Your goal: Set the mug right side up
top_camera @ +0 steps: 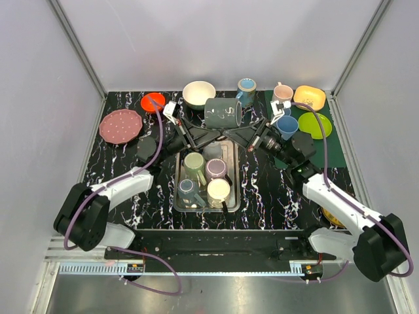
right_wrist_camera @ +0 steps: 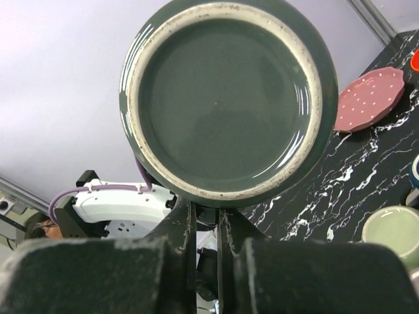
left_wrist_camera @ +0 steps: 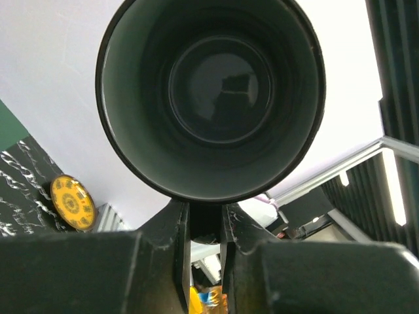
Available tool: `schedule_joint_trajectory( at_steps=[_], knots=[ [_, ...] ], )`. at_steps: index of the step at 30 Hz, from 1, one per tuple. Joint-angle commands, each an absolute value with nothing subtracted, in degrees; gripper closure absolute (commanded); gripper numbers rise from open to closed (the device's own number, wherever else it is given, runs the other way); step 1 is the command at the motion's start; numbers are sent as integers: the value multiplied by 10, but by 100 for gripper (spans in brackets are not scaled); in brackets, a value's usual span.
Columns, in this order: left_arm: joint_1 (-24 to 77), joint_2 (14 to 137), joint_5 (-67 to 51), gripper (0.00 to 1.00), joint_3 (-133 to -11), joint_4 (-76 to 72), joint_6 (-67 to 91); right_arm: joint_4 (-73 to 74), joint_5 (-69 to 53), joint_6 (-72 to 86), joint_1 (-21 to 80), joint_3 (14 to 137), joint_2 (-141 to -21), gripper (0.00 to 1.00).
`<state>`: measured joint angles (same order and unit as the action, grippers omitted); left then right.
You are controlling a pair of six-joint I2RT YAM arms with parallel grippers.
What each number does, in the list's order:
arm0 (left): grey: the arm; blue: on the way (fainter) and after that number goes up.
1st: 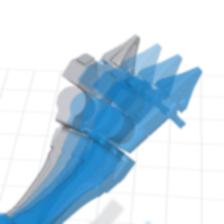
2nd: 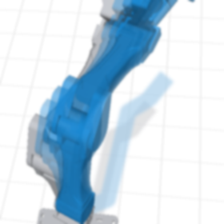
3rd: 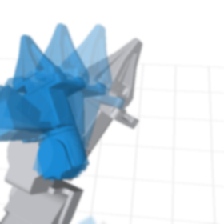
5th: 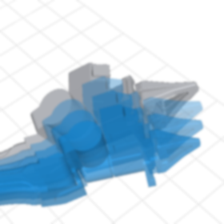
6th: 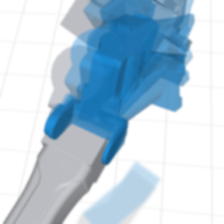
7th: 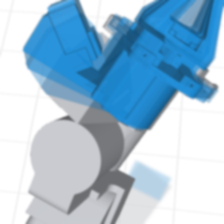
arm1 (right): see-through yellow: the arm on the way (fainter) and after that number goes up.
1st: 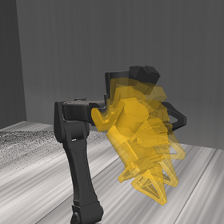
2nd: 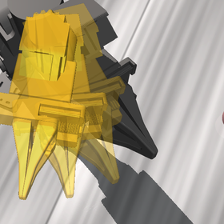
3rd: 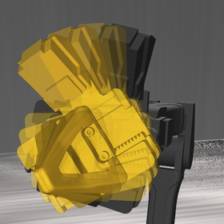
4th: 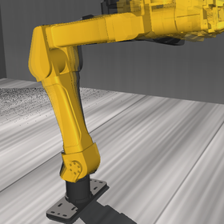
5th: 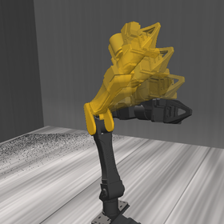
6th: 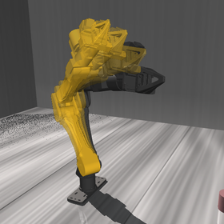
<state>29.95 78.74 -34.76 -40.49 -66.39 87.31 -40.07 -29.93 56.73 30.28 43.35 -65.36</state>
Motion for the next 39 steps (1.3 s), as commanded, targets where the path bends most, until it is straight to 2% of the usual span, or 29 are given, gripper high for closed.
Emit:
schedule_joint_trajectory(
  at_steps=[1,2,5,7,8,10,11,13,14,15,16,18,22,25,39],
  knots=[
    [301,735,-344,100,-469,-726,814,-246,-401,478,331,433,-632,90],
    [301,692,-345,100,-469,-603,771,-221,-389,467,331,442,-625,64],
    [302,610,-312,100,-482,-368,598,-128,-335,419,331,475,-589,37],
    [302,578,-273,100,-497,-284,509,-60,-305,392,331,502,-569,31],
    [301,551,-257,100,-509,-188,478,-34,-274,382,331,513,-567,30],
    [301,530,-200,100,-540,-111,402,39,-245,353,331,542,-562,28],
    [301,510,-166,100,-564,-25,378,59,-202,349,331,548,-559,28],
    [299,502,-51,100,-592,116,321,117,-161,334,331,565,-551,28],
    [299,509,-2,100,-636,173,303,142,-119,329,331,574,-553,28],
    [298,525,105,100,-662,232,290,168,-92,328,331,583,-558,28],
    [288,563,145,100,-686,329,267,217,-66,322,330,601,-562,28],
    [265,598,190,100,-712,379,244,262,-5,314,331,617,-574,30],
    [176,660,142,100,-672,364,243,287,75,319,330,615,-574,34],
    [161,718,134,100,-663,339,240,262,95,312,331,592,-557,34],
    [132,1021,165,100,-821,289,206,243,47,312,331,546,-558,35]
  ],
)
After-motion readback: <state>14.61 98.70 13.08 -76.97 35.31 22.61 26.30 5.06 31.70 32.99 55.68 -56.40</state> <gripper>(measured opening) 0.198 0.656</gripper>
